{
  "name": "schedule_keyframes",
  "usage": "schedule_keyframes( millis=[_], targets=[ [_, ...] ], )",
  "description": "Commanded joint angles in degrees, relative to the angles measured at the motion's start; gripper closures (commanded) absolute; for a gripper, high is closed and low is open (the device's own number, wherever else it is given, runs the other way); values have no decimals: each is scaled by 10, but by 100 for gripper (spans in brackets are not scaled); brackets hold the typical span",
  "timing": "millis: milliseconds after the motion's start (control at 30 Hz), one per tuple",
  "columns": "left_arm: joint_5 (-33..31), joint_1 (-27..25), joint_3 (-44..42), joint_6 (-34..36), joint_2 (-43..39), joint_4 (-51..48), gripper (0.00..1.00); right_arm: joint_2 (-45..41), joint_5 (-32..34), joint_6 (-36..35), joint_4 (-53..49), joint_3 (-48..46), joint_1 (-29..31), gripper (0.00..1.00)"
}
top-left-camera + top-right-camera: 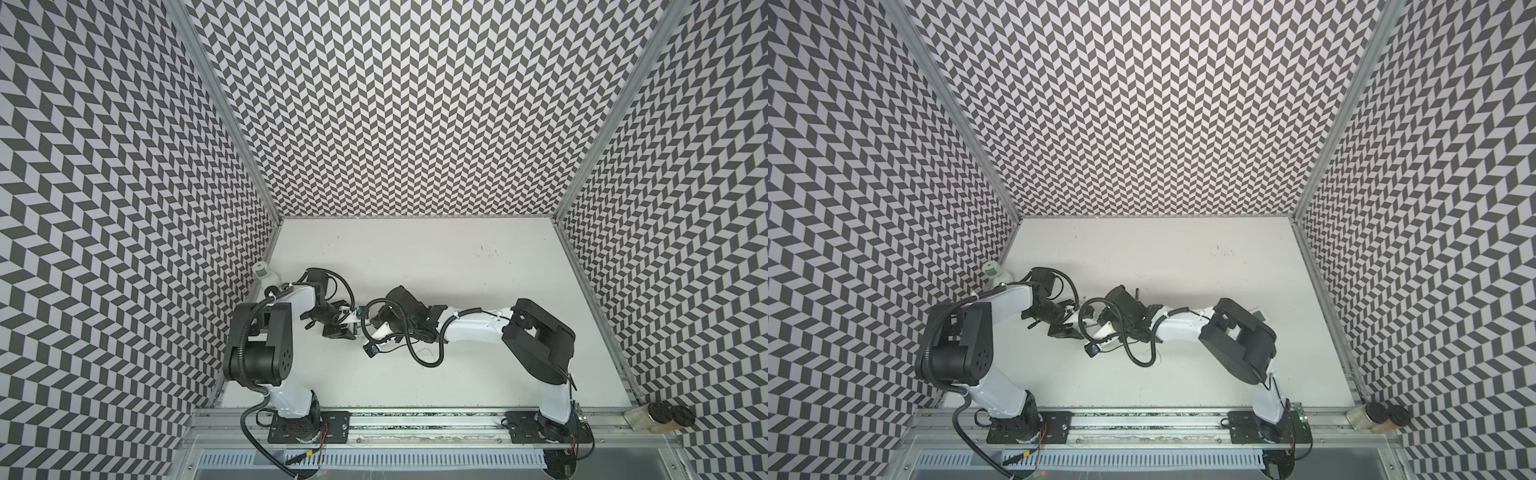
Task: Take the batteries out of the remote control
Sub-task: 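Insert the screwdriver tip beside the remaining battery with the right gripper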
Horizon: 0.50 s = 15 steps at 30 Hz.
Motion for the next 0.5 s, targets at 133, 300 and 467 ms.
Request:
schedule_keyframes(
  millis=[133, 300, 467],
  targets=[
    [29, -28, 12, 34, 20, -45, 58, -37, 0, -9, -64, -11, 14, 100],
    [19, -48, -6, 18, 18, -21, 58, -36, 1, -5, -46, -21, 19, 100],
    [22, -54, -7, 9, 18, -13, 58, -18, -6, 13, 9, -52, 25, 100]
  ],
)
